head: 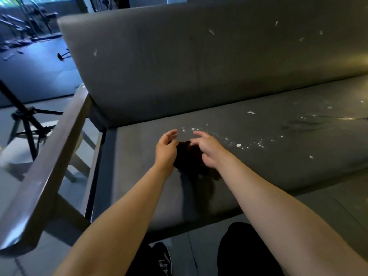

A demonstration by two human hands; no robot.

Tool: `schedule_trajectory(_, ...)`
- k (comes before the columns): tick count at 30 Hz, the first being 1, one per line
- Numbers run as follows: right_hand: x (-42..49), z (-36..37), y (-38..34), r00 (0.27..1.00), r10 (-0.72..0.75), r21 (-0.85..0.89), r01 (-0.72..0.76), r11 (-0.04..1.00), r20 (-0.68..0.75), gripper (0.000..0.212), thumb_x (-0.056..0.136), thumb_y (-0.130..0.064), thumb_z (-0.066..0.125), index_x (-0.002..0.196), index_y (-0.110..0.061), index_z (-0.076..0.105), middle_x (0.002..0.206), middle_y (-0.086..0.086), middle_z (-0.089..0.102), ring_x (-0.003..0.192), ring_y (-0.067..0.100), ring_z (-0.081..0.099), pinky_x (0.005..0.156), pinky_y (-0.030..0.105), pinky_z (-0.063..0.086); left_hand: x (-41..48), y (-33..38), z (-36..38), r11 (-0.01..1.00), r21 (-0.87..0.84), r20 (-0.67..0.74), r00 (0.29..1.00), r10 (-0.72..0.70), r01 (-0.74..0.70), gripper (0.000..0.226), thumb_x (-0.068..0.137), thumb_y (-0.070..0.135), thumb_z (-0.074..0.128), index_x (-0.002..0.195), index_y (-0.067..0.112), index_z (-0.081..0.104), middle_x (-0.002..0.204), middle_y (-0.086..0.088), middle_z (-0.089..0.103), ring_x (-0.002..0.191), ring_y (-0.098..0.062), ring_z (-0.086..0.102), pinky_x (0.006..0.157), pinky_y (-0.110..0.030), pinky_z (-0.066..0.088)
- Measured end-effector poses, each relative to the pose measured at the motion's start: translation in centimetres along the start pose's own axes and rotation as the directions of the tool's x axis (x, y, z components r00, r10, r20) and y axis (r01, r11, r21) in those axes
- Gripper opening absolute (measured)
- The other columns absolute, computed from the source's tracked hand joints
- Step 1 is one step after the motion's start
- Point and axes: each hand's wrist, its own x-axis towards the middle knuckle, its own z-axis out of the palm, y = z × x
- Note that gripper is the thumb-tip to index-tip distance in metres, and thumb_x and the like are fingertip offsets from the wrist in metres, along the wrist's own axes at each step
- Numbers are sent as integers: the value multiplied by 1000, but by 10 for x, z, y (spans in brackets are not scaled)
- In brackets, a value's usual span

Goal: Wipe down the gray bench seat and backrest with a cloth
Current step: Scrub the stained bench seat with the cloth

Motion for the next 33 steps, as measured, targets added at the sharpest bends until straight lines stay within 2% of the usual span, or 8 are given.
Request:
schedule_trajectory(2, 2, 3, 0, 997, 49, -292, -28, 956, 64, 58, 92, 4, 56, 144, -21, 49, 127, 17, 61, 98, 28, 65, 70, 35, 58, 0, 6, -1, 995, 46, 61, 995, 81, -83, 44, 94, -5, 50, 123, 25, 65, 123, 8, 67, 112, -16, 66, 85, -28, 57)
schedule_trajectory(5, 15, 4, 4, 999, -39, -515, 28, 857, -11, 27, 95, -3, 58, 120, -10, 66, 102, 10, 69, 84, 22, 66, 60, 27, 50, 11, 15, -6, 933, 280, 136, 971, 196, -227, 46, 94, -2, 52, 126, 30, 61, 133, 8, 59, 120, -13, 58, 94, -26, 54)
schedule_trajectory(10, 55, 13, 9, 996, -52, -171, 38, 984, -74, 24, 102, -26, 57, 117, -12, 69, 104, 10, 75, 95, 28, 72, 86, 40, 59, 37, -3, -22, 714, 673, -61, 948, 313, -192, 18, 99, 37, 61, 116, 33, 61, 147, 5, 36, 132, -21, 30, 109, -33, 24)
schedule_trajectory(17, 100, 37, 25, 993, 103, -14, -103, 995, 62, 38, 105, -38, 48, 126, -13, 68, 116, 11, 72, 105, 27, 69, 92, 40, 55, 66, -32, 0, 948, 316, 152, 986, -73, 21, 41, 106, 41, 49, 144, 26, 45, 131, 3, 60, 116, -16, 60, 96, -30, 49)
schedule_trajectory(19, 113, 34, 28, 992, -126, -402, 110, 909, -15, 40, 106, -39, 43, 124, -15, 70, 120, 3, 66, 108, 20, 62, 94, 35, 49, 83, -40, 1, 912, 405, 86, 996, 29, -62, 34, 105, 30, 53, 138, 21, 54, 129, 1, 64, 117, -17, 61, 93, -26, 47)
schedule_trajectory(21, 124, 19, 38, 903, -429, -749, 264, 608, -30, 37, 105, -37, 44, 124, -18, 68, 126, 3, 59, 113, 19, 57, 96, 35, 48, 101, -38, 0, 877, 457, -2, 986, 168, -149, 33, 104, 21, 53, 137, 19, 56, 133, 0, 63, 122, -16, 58, 97, -24, 44)
schedule_trajectory(24, 135, -6, 63, 850, -525, -894, 266, 361, 41, 39, 100, -25, 51, 137, -16, 61, 135, 2, 54, 127, 20, 49, 105, 34, 44, 137, -31, -6, 845, 509, -62, 972, 226, -164, 42, 105, 18, 51, 146, 20, 50, 146, -1, 53, 133, -18, 50, 114, -34, 40)
schedule_trajectory(33, 145, -13, 84, 749, -657, -855, 287, 432, -81, 37, 98, -10, 57, 134, -6, 63, 136, 3, 55, 130, 18, 48, 102, 20, 35, 158, -62, 15, 483, 782, 265, 912, 312, -393, 35, 100, 19, 53, 135, 22, 60, 139, 0, 59, 127, -21, 53, 105, -36, 46)
